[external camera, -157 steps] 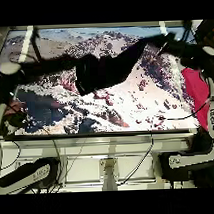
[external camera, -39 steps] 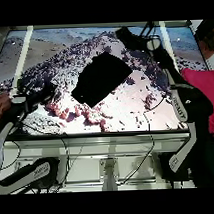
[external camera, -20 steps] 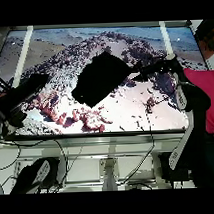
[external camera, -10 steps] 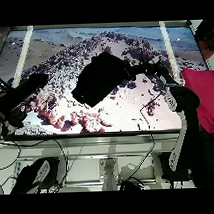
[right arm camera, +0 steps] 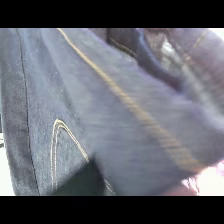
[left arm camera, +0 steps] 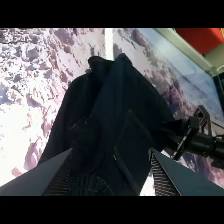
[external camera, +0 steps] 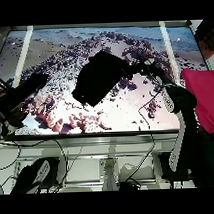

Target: Fold the clothes and pants, and hang the long-sleeved shirts on hangers.

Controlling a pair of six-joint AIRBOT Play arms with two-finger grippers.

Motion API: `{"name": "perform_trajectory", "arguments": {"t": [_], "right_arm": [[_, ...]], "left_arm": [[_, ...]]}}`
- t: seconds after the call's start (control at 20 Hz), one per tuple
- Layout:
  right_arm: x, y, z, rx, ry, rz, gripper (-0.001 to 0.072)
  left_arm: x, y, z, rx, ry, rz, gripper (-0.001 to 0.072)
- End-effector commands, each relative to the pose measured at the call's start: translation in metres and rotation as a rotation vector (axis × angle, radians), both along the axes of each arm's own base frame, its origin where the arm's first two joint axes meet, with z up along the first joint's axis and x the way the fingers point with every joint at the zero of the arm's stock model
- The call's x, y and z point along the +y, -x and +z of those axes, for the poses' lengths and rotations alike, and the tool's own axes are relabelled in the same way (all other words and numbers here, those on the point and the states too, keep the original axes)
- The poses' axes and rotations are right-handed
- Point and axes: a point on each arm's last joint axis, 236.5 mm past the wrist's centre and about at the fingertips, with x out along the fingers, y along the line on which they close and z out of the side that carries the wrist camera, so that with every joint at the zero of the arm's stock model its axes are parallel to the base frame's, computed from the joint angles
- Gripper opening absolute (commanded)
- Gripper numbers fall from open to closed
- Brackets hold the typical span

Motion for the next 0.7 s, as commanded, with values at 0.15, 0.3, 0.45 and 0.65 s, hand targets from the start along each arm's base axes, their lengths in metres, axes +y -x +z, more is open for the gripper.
{"name": "perform_trajectory", "arguments": {"t": [0.15, 0.3, 0.45, 0.65], "right_arm": [[-0.031, -0.012, 0.017, -0.062, 0.031, -0.02, 0.0013], [-0.108, -0.02, 0.034, -0.059, 0.151, -0.095, 0.0013], [-0.204, -0.009, 0.052, -0.029, 0.261, -0.164, 0.0013], [-0.332, 0.014, 0.086, -0.024, 0.331, -0.326, 0.0013]], "left_arm": [[0.0, 0.0, 0.0, -0.001, 0.0, 0.0, 0.0557], [0.0, 0.0, 0.001, -0.002, 0.002, 0.0, 0.0556], [-0.002, -0.002, 0.008, -0.016, 0.049, 0.008, 0.0556], [-0.002, -0.002, 0.009, -0.018, 0.056, 0.009, 0.0555]]}}
